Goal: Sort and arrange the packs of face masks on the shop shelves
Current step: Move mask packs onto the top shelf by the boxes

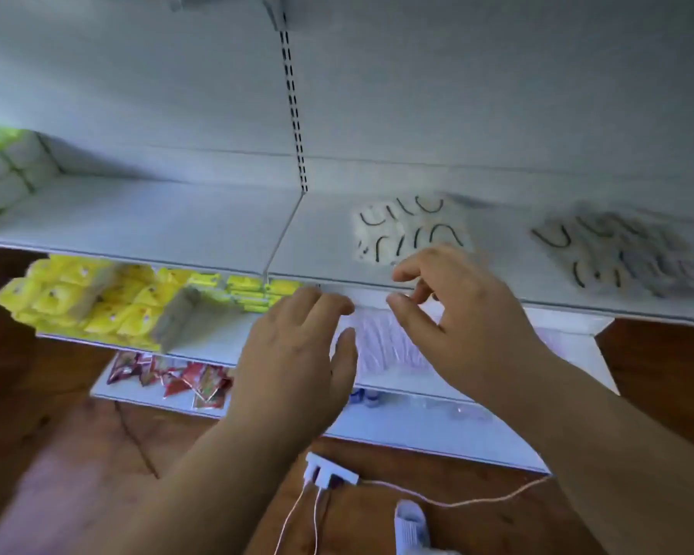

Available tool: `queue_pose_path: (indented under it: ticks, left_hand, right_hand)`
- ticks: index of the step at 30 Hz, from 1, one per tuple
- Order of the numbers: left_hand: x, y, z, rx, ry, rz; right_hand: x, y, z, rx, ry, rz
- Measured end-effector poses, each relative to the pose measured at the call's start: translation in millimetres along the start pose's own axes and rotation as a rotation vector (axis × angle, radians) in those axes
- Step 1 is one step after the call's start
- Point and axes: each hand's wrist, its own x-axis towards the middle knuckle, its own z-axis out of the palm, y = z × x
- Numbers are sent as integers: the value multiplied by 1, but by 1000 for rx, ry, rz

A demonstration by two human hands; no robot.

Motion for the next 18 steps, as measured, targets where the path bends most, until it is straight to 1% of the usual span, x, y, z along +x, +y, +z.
queue_pose_path:
  ticks: [2, 5, 8, 14, 18]
  left_hand:
    - [-24, -3, 19, -16, -66, -30]
    - [-50, 0, 52, -43, -146, -85]
    - [-63, 2, 87, -57, -240, -155]
    - [-62, -2, 166, -83, -386, -259]
    - [-59, -24, 213, -68, -410, -322]
  right_hand:
    - [-38, 14, 15, 54, -46, 105]
    - [-90, 42, 37, 104, -166, 255]
    - [-118, 69, 56, 125, -239, 362]
    - [-129, 126, 92, 115, -333, 453]
    - [-139, 161, 125, 89, -397, 493]
